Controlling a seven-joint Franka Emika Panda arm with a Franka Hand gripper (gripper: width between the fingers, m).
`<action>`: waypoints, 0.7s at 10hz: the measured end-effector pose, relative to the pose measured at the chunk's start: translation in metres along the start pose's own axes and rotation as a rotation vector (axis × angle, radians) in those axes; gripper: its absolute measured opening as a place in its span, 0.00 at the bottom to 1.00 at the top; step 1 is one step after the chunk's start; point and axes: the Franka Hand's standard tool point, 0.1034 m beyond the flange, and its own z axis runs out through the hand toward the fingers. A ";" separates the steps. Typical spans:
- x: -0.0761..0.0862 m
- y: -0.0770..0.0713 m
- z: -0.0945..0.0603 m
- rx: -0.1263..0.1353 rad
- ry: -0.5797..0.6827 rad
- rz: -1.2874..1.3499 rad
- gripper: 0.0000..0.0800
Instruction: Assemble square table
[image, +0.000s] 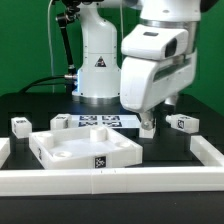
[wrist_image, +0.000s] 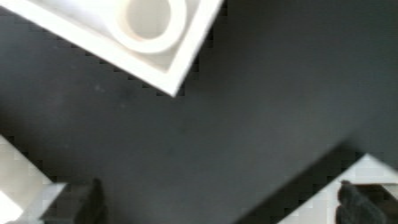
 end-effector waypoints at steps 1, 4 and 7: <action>-0.012 0.002 0.001 -0.007 0.007 -0.093 0.81; -0.028 0.005 0.005 -0.022 0.021 -0.202 0.81; -0.031 0.007 0.007 -0.029 0.021 -0.379 0.81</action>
Offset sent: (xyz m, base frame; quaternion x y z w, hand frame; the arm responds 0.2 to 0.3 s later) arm 0.0000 0.0000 0.0000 0.0000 0.0000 -0.0650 0.9979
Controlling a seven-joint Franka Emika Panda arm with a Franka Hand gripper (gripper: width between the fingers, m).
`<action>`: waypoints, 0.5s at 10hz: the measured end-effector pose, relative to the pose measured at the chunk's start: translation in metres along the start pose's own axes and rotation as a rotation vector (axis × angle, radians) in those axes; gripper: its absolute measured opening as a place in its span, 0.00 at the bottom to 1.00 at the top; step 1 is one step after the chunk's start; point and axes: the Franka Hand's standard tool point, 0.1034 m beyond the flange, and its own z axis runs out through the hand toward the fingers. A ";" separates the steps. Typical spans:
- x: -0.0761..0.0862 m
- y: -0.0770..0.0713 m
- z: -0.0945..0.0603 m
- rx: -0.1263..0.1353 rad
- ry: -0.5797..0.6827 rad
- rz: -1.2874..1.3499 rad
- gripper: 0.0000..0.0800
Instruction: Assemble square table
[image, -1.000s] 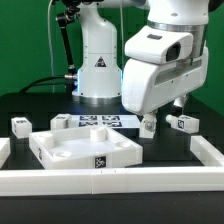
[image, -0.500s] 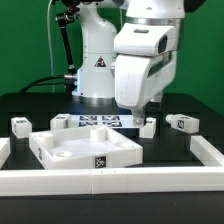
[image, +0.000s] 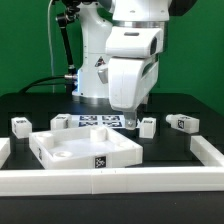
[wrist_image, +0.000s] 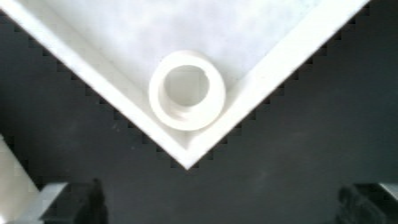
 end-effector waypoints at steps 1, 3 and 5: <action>-0.008 0.000 0.003 -0.029 0.008 -0.175 0.81; -0.024 -0.002 0.008 -0.024 0.005 -0.412 0.81; -0.027 -0.001 0.008 -0.023 -0.004 -0.469 0.81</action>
Offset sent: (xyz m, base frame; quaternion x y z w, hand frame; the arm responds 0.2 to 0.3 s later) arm -0.0053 -0.0113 0.0012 0.0192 -0.0064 -0.1797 0.9835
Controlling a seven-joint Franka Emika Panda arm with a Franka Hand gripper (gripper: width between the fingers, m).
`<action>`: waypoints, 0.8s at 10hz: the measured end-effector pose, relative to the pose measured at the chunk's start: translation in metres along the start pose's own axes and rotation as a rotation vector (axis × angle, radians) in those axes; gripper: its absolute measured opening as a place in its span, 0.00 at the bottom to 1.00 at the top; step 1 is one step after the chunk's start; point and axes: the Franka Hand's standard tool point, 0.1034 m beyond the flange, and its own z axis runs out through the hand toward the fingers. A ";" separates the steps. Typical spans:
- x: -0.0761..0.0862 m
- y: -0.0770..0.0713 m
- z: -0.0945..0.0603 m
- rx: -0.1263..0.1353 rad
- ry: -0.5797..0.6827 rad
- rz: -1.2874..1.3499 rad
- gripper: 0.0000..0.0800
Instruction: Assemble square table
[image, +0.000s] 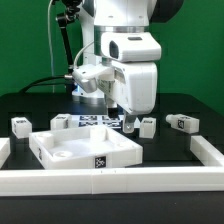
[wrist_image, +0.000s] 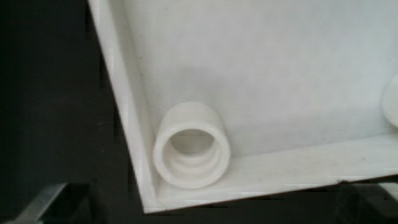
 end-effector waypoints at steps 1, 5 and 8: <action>-0.002 -0.001 0.001 0.003 -0.007 -0.084 0.81; -0.031 -0.027 0.006 0.027 -0.001 -0.264 0.81; -0.037 -0.033 0.009 0.035 0.002 -0.243 0.81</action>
Offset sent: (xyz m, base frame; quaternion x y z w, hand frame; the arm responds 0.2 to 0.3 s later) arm -0.0259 -0.0172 0.0050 -0.0032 0.0444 -0.1065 0.9933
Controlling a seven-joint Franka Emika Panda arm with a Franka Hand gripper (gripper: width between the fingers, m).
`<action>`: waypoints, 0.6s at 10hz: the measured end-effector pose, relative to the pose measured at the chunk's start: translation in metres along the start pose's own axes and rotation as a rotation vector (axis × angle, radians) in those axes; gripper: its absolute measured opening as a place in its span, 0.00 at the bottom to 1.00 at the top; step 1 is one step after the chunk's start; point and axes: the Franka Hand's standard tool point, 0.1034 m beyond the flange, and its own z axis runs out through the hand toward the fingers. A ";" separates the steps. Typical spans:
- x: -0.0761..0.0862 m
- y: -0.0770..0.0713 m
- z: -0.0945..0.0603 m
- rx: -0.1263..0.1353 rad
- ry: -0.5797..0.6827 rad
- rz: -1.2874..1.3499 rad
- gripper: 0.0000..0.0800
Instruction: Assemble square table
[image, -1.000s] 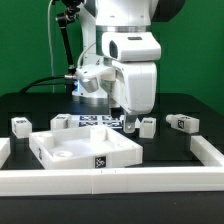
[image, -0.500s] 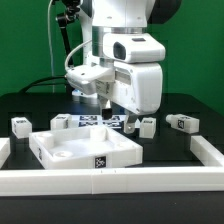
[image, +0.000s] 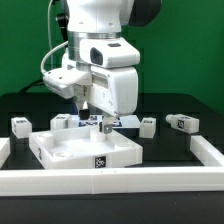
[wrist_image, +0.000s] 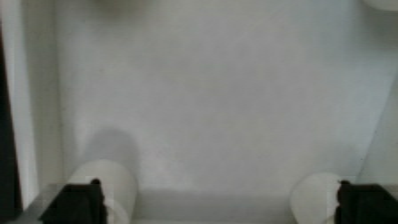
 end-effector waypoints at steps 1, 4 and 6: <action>0.000 -0.001 0.000 0.001 0.000 0.001 0.81; -0.002 -0.028 0.002 0.033 0.019 0.013 0.81; -0.002 -0.047 0.012 0.055 0.039 0.033 0.81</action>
Offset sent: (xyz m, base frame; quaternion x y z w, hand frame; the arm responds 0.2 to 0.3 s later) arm -0.0490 -0.0112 0.0016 0.0267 0.0602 -0.0164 0.9977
